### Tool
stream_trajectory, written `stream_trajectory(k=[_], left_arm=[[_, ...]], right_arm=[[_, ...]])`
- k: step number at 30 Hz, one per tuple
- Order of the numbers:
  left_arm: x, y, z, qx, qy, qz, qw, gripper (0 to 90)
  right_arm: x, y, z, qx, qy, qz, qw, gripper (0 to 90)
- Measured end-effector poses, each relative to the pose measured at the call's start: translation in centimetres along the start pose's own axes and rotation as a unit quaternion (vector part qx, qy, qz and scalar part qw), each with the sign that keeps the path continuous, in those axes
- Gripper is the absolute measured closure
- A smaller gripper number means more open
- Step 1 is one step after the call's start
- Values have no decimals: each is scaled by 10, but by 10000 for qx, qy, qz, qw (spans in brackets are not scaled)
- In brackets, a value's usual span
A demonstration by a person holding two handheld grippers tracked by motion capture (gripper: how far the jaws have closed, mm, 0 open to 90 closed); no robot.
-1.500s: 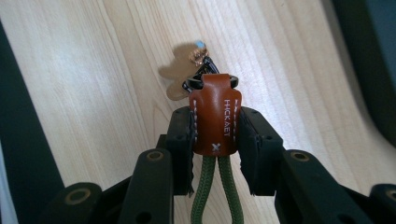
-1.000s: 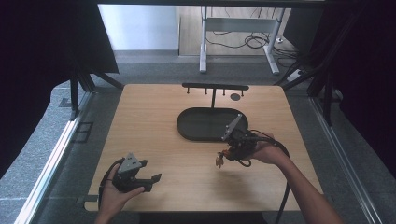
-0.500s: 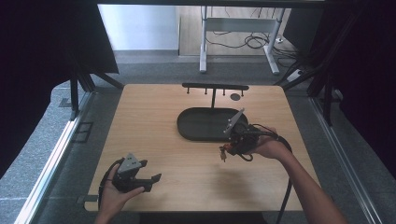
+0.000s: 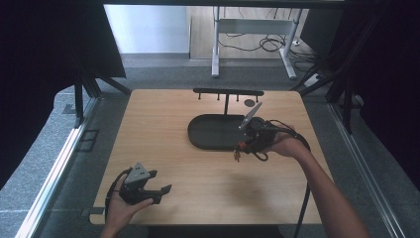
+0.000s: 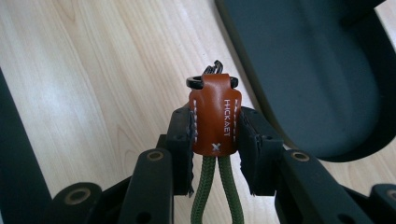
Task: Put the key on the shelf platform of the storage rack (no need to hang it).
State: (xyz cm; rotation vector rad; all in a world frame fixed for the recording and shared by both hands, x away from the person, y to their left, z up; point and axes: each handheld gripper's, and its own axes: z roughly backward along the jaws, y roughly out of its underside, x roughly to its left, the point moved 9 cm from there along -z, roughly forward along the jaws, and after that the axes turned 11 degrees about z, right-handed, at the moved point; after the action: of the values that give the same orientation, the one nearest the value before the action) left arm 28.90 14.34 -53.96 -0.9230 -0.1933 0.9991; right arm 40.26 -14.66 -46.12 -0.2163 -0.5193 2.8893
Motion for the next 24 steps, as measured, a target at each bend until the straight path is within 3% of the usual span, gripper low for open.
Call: stream_trajectory(k=[24], left_arm=[[1, 0, 2, -9, -9, -11, 10000, 239]], right_arm=[[-45, -11, -7, 5, 125, -222, 9997, 669]])
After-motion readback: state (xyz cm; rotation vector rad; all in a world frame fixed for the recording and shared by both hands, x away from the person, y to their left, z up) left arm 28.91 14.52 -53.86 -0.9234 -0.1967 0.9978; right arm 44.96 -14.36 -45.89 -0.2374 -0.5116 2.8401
